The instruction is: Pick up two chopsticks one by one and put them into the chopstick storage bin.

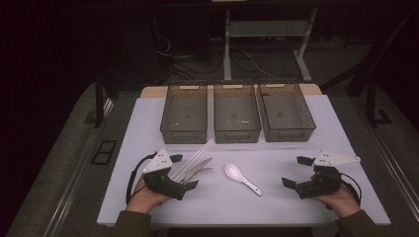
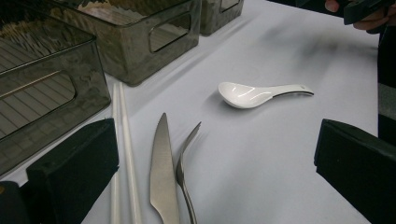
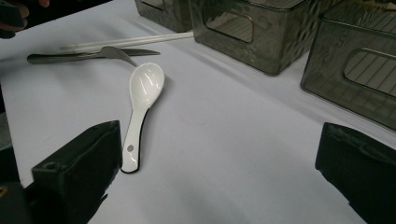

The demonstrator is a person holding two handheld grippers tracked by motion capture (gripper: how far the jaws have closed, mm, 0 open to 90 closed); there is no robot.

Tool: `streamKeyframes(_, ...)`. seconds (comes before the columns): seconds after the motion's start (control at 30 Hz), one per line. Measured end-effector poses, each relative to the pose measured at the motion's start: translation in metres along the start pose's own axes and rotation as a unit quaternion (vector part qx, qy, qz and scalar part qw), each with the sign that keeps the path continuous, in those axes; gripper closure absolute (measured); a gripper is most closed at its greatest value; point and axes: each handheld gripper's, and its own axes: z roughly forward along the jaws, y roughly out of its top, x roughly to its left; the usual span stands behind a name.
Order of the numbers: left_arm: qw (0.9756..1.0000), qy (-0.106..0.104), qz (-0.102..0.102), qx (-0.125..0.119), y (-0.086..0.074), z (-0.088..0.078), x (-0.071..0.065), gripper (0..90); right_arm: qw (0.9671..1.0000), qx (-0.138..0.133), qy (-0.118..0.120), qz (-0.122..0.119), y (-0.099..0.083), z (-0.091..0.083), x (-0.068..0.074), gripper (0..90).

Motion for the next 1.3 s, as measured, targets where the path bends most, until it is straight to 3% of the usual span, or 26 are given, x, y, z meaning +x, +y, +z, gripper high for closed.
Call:
streamKeyframes(0.47, 0.9999, 0.008, 0.006, 0.008, 0.009, -0.002, 0.003, 0.0, 1.0, 0.001, 0.004, 0.008, -0.001, 0.0, -0.002, 0.8)
streamKeyframes(0.83, 0.9998, 0.017, 0.004, 0.003, 0.019, -0.009, 0.012, 0.0, 0.9999, 0.002, 0.003, 0.01, -0.002, 0.001, -0.002, 0.8)
streamKeyframes(1.3, 0.9995, 0.023, 0.012, 0.018, 0.033, -0.011, 0.026, 0.0, 0.9999, 0.0, 0.004, 0.01, -0.002, 0.001, -0.002, 0.8)
